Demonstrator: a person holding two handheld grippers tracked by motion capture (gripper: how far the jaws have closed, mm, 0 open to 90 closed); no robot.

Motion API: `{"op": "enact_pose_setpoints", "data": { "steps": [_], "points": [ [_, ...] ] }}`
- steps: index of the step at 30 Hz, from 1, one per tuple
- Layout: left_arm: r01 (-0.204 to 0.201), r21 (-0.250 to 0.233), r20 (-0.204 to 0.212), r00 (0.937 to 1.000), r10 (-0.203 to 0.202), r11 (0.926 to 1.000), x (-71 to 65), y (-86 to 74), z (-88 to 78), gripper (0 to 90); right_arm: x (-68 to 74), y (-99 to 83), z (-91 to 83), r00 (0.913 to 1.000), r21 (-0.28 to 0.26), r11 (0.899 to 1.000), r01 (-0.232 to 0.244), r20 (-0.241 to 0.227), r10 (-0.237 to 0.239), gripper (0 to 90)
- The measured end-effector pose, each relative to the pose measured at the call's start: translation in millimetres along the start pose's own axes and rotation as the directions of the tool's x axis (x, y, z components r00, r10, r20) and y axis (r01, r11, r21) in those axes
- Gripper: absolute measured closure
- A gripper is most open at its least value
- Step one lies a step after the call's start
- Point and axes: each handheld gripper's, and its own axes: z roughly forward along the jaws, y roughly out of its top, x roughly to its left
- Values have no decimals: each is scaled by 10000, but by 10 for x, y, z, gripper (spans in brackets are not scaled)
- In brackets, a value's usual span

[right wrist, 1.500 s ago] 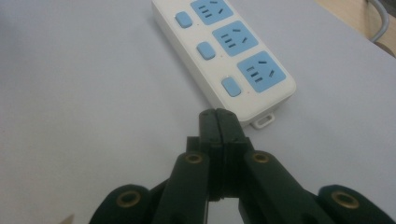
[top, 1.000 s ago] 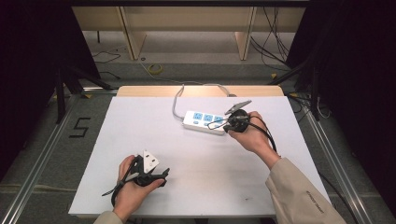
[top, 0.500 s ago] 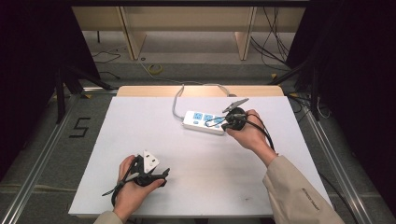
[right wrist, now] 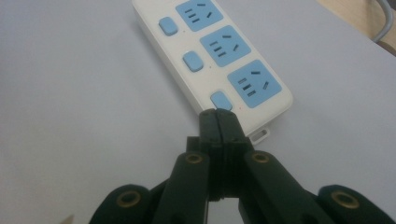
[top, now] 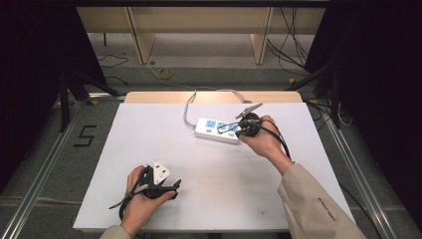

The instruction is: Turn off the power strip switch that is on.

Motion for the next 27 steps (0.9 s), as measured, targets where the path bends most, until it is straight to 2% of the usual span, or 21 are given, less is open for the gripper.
{"op": "enact_pose_setpoints", "data": {
  "steps": [13, 27],
  "points": [
    [-11, 21, 3, 10000, 11, 10000, -2, 1, 4, 213, -57, 1, 58, 9999, 60, 9999, -98, 29, 98, 900],
    [-12, 9, 16, 10000, 12, 10000, -5, 3, 5, 213, -53, 62, 104, 10000, 111, 9999, -87, -5, 87, 900]
  ]
}}
